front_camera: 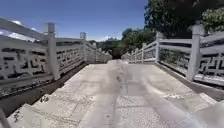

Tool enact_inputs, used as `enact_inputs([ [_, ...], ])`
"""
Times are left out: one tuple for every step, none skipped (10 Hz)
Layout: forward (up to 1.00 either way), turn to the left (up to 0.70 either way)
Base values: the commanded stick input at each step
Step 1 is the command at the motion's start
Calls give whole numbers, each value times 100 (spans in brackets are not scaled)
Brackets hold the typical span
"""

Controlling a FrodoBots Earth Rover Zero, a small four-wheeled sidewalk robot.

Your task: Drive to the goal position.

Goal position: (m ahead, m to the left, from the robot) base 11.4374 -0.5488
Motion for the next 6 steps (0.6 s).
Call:
enact_inputs([
  [45, 0],
  [45, 0],
  [45, -22],
  [45, -27],
  [45, -27],
  [45, -27],
])
